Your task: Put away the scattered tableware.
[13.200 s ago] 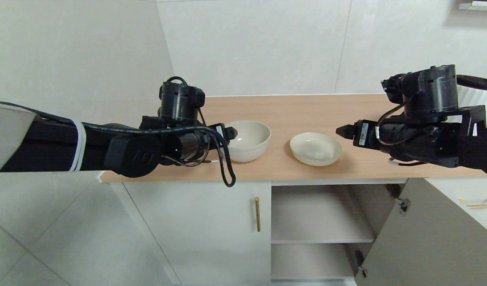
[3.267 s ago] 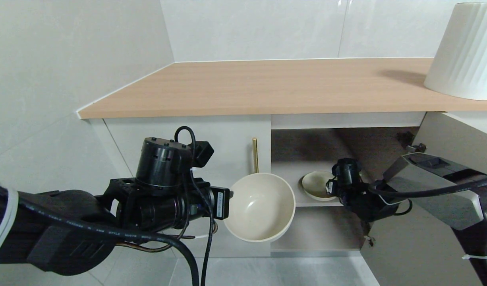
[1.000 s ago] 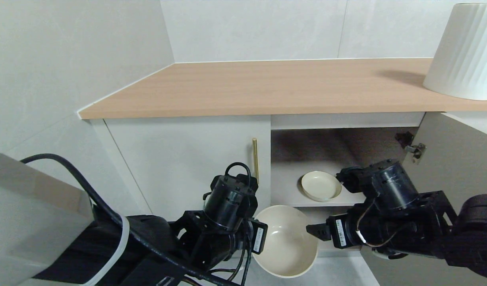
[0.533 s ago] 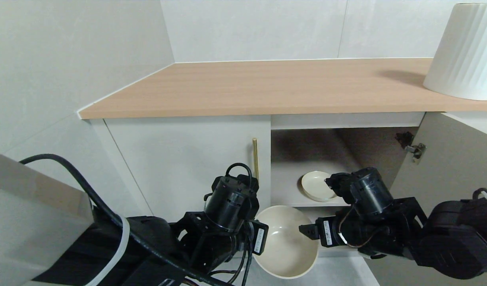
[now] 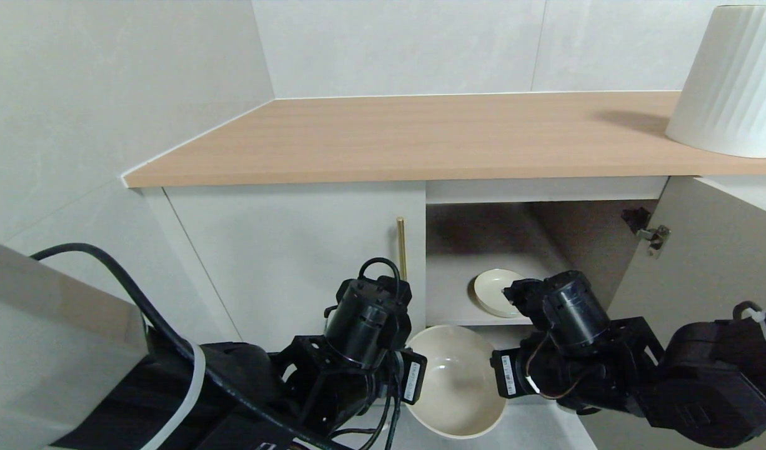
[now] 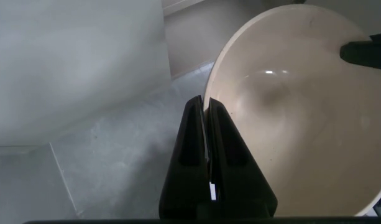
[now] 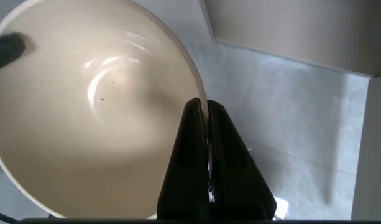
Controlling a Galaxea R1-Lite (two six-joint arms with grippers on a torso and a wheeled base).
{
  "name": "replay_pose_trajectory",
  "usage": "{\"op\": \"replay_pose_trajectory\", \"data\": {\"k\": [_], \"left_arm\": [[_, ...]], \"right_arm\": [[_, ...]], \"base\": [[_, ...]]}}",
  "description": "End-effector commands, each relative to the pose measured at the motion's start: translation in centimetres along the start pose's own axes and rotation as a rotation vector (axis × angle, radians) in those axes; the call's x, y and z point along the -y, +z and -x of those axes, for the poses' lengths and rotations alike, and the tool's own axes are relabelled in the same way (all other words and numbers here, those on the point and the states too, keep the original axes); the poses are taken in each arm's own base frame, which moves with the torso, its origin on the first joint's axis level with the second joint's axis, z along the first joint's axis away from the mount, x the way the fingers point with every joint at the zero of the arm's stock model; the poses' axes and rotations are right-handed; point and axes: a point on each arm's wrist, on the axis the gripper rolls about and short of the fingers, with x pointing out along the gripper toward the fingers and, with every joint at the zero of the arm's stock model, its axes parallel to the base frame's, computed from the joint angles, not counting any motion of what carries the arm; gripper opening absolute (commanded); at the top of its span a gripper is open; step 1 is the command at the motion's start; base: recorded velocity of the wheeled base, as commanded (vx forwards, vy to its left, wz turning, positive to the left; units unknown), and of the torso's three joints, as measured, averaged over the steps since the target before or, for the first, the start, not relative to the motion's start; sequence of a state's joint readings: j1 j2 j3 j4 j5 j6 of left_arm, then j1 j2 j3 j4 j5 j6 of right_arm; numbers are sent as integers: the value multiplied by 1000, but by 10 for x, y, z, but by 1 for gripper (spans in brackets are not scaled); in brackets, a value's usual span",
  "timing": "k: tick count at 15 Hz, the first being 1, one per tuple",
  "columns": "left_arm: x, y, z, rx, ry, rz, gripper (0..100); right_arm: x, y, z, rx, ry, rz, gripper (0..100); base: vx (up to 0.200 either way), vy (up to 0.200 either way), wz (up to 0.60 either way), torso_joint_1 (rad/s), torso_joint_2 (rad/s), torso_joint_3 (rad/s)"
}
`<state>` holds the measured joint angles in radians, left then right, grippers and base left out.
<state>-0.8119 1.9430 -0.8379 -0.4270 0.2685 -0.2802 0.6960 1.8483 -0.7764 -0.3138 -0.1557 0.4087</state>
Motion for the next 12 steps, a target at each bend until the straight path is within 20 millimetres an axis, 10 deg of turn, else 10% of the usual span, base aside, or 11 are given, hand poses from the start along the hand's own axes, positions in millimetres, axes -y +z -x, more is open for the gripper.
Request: {"op": "replay_pose_trajectory", "data": {"k": [1,4,5,12], "left_arm": [[0,0,1,1,3,1,0],[-1,1,2,6,5,2,0],[-1,2,3,7,5,2,100],[-2,5,4,23,15,12,100]], "right_arm": [[0,-1,-1,-4,-5,2,0],[0,-1,-2,-6,-8,2,0],[0,-1,-2,-5,-7,2,0],[3,1,-4,20,-60,-5,0]], "base": [[0,0,0,0,0,0],[0,0,0,0,0,0],[0,0,0,0,0,0],[0,0,0,0,0,0]]}}
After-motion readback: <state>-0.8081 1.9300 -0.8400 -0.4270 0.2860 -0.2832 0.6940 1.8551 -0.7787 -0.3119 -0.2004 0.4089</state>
